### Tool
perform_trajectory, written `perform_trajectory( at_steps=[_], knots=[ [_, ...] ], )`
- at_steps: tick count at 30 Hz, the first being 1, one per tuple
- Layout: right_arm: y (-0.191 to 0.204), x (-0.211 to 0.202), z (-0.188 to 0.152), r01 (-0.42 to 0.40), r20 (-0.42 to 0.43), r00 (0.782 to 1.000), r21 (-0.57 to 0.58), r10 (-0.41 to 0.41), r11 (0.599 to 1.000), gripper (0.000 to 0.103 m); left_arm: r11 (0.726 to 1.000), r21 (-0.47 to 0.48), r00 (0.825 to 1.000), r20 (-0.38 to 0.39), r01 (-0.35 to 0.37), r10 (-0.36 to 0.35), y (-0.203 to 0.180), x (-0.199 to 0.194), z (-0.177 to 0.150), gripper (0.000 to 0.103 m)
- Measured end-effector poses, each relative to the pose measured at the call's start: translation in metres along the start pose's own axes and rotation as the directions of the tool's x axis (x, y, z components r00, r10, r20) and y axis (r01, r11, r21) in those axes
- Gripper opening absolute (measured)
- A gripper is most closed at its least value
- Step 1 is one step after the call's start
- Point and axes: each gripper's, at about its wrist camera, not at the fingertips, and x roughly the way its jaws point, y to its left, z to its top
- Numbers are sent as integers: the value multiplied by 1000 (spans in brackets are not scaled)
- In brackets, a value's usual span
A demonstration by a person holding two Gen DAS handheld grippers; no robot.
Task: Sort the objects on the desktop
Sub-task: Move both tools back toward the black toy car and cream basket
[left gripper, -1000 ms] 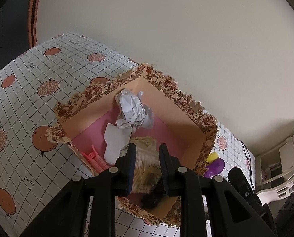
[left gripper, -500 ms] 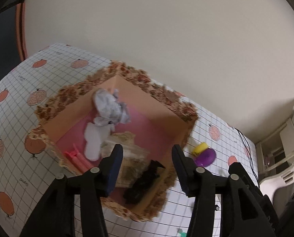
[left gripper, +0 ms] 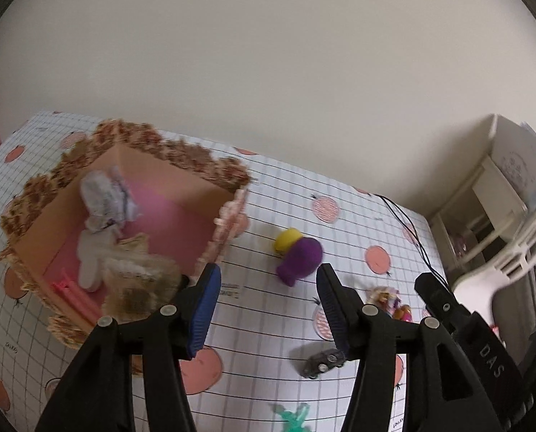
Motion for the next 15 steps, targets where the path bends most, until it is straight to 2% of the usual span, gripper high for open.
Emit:
perform_trajectory(
  at_steps=[9,13,15],
  knots=[
    [-51,-21,16,94,25,995,73,-96,993,53,995,95,997,-74,35,-28,-44,27,-19,57],
    [-67,-19,16,130,-12,991,85,-130,988,53,986,156,993,-116,50,-32,-64,41,-31,57],
    [-74,-12,13,166,-50,985,74,-163,983,56,982,183,990,-138,56,-31,-72,48,-37,57]
  ],
)
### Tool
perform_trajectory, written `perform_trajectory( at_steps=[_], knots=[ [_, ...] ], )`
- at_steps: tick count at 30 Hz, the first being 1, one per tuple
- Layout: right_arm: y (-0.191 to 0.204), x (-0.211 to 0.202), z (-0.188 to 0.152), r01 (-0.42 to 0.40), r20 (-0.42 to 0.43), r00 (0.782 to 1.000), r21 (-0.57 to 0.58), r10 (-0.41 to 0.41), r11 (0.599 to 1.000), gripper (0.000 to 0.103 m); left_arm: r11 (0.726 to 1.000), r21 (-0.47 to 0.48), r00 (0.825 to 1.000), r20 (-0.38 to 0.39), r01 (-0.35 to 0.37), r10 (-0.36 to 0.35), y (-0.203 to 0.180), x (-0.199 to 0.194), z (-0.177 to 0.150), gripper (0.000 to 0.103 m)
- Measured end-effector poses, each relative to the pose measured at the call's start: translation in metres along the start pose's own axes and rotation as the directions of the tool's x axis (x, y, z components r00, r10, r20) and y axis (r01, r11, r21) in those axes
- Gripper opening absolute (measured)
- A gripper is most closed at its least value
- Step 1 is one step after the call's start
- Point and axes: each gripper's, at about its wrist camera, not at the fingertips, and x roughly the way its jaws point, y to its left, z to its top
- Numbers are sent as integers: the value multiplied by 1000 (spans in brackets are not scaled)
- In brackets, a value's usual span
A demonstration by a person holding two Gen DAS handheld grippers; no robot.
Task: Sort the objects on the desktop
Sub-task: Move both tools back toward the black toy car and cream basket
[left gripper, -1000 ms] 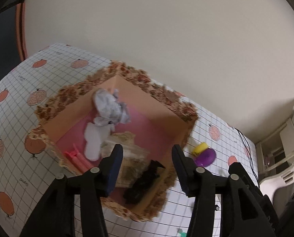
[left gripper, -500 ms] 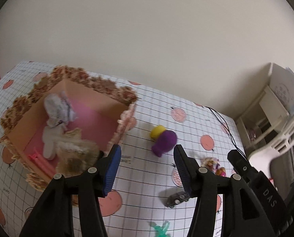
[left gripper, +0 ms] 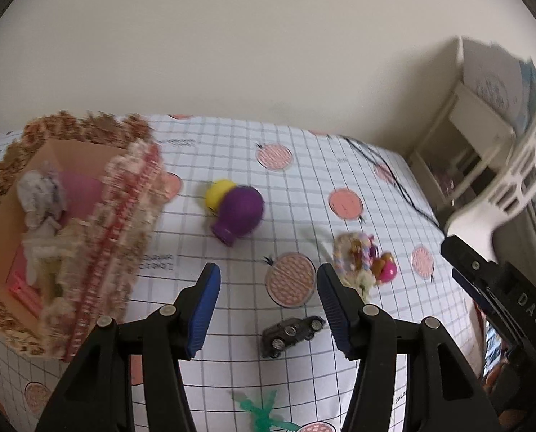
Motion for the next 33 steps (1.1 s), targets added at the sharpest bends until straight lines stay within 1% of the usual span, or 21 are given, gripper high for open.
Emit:
perform_trajectory(
  at_steps=[2,4,6,9,15,20,26,30,33],
  knots=[
    [-6,11,-3,62,-37,997,-21,-63,998,57,1000,31,999,-33,-3,4,-9,11,-5,57],
    [-12,21,-6,120,-66,990,-45,-122,992,57,997,71,996,-85,-11,17,-18,26,-10,64],
    [-19,27,-10,143,-90,985,-45,-147,989,57,994,109,992,-124,-20,34,-26,38,-18,64],
    [-28,36,-15,138,-120,983,-30,-141,990,57,988,150,984,-173,-25,51,-35,52,-27,64],
    [-30,56,-24,145,-168,975,-25,-147,989,59,985,173,973,-223,-24,63,-37,67,-34,64],
    [-28,65,-28,110,-185,977,13,-105,994,59,982,188,959,-272,-29,81,-38,81,-41,64],
    [-19,75,-33,101,-208,973,-7,-100,995,59,980,196,947,-304,-41,100,-38,88,-47,64],
    [-15,78,-34,95,-211,973,-10,-95,995,60,978,194,946,-298,-74,130,-34,90,-47,64],
    [-15,80,-35,92,-212,973,-9,-91,996,60,982,170,944,-303,-78,128,-28,92,-47,64]
  ],
)
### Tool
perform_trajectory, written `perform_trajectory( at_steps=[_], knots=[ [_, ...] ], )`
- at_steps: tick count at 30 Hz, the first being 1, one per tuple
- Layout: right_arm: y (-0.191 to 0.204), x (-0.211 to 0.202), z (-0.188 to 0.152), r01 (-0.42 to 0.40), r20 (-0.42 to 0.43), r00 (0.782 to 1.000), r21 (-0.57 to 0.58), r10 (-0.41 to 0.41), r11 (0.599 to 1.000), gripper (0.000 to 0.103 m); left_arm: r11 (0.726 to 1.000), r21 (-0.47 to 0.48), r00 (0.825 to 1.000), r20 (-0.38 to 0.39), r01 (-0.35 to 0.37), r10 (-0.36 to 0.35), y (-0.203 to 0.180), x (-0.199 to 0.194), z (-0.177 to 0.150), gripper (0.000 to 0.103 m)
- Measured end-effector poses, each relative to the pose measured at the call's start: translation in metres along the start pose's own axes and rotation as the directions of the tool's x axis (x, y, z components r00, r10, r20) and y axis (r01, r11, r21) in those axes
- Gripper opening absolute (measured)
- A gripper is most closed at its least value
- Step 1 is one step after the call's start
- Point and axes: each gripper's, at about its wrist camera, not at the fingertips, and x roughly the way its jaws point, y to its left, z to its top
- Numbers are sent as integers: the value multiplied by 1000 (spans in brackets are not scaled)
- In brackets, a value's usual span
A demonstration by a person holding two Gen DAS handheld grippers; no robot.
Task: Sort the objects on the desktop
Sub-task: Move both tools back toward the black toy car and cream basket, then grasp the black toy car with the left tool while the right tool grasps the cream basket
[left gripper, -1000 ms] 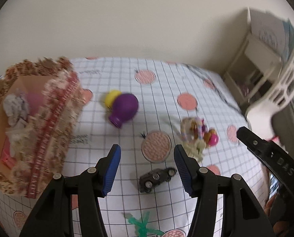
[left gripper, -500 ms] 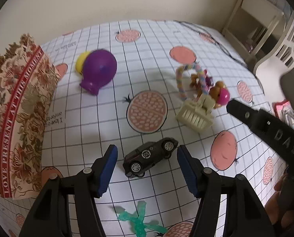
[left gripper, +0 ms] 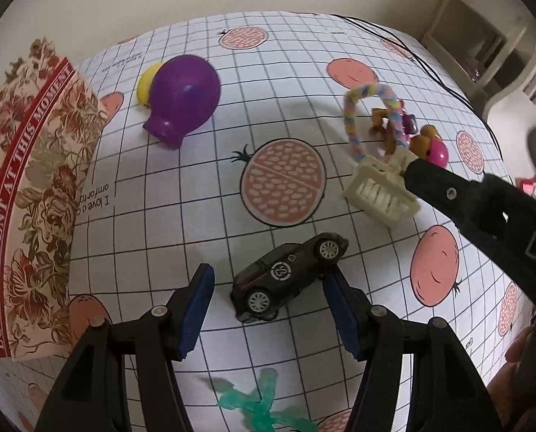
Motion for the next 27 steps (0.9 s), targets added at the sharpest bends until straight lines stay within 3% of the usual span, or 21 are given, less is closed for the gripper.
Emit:
perform_trajectory(
  at_steps=[2,6,11,19,27],
  knots=[
    [1,1,0,-9,1,1000,6,9,1000,60,1000,-20,1000,1,9,-9,4,0,0,63],
    [4,6,0,-24,-9,1000,15,25,1000,60,998,-46,999,12,35,-34,10,-1,1,48],
    [9,12,-3,-15,-26,1000,-2,15,1000,61,995,-92,999,29,36,-34,19,-2,3,48],
    [16,27,-2,2,-58,998,-6,-2,1000,64,962,-273,999,53,19,-5,66,-6,10,48],
    [26,38,-4,51,-57,997,-41,-54,998,67,943,-331,998,62,33,-14,83,-10,10,48]
  ],
)
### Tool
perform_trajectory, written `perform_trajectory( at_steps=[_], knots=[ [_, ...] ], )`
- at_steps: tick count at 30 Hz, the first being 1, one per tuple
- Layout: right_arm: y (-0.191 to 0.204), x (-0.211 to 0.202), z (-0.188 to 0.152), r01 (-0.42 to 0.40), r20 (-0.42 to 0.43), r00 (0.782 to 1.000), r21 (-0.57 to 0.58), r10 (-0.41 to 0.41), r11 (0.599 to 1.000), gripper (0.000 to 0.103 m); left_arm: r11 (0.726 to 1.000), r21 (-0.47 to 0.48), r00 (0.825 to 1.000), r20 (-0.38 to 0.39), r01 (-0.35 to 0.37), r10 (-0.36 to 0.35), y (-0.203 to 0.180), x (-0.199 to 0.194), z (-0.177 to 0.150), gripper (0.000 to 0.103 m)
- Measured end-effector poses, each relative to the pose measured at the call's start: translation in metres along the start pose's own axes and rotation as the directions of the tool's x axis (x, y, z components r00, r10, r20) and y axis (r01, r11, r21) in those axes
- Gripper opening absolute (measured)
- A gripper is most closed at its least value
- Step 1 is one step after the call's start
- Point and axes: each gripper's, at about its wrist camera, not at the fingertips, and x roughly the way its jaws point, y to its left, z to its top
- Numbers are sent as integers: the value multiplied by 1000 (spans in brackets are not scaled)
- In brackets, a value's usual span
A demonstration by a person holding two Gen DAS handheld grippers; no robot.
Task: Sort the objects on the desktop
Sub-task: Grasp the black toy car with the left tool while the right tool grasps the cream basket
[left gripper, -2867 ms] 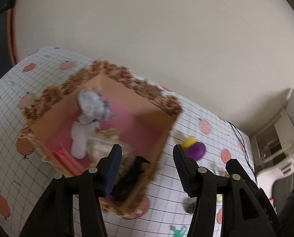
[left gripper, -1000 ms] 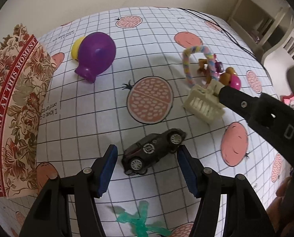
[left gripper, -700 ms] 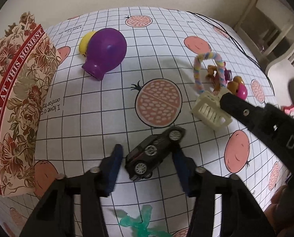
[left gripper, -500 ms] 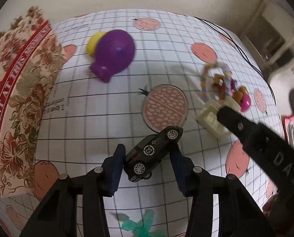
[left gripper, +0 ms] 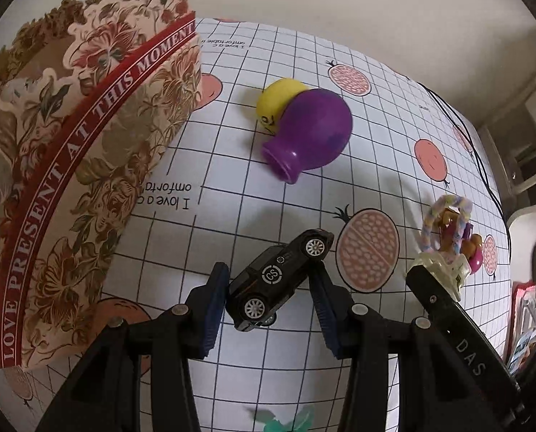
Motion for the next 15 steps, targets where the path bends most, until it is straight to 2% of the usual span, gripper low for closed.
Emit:
perform_trajectory(
  at_steps=[7,15],
  knots=[
    [3,1,-1,25,31,999,23,-25,999,69,1000,-14,1000,-11,13,-13,-1,5,4,48],
    [13,5,-2,96,32,995,-19,-96,995,66,999,-41,1000,-14,14,-15,7,0,0,48]
  ],
)
